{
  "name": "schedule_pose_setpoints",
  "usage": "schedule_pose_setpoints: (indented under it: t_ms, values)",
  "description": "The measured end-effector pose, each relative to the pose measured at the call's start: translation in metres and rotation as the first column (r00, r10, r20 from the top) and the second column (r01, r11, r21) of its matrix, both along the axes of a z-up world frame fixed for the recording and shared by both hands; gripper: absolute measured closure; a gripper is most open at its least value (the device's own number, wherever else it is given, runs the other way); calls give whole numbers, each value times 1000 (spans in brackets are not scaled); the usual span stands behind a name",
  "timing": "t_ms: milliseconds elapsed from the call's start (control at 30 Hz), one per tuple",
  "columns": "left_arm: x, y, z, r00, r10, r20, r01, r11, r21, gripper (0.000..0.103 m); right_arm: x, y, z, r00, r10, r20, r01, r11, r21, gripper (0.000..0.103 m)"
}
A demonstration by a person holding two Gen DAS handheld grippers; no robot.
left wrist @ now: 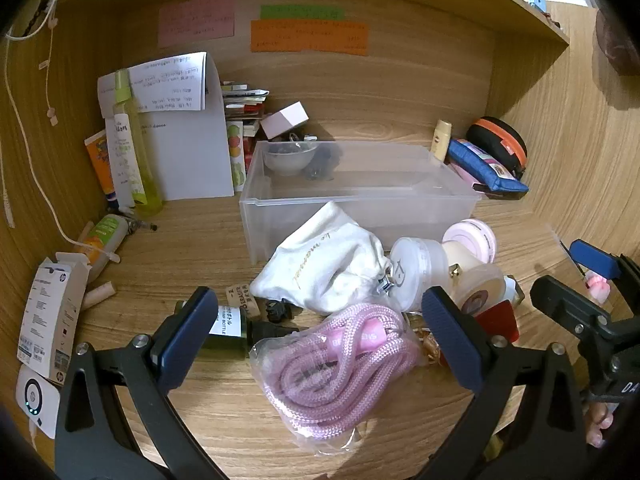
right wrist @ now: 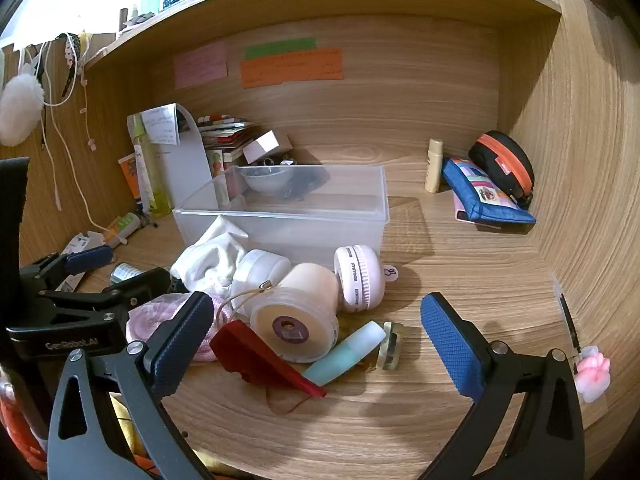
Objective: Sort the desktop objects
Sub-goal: 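Move the left gripper toward the dark green glass bottle on the desk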
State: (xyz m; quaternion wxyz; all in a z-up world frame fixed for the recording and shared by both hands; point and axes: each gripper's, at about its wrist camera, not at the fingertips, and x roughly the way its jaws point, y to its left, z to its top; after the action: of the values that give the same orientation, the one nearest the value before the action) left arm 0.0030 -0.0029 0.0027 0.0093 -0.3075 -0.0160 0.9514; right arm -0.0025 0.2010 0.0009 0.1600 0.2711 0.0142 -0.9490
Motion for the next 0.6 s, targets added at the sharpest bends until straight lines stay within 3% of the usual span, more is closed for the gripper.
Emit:
schedule_pose_setpoints:
  t_ms: [600]
  values:
    - [12, -11, -11, 1000, 10, 11, -11, 999, 36, 0, 4, -7, -10, 1000, 9, 22, -9, 1000, 10, 0]
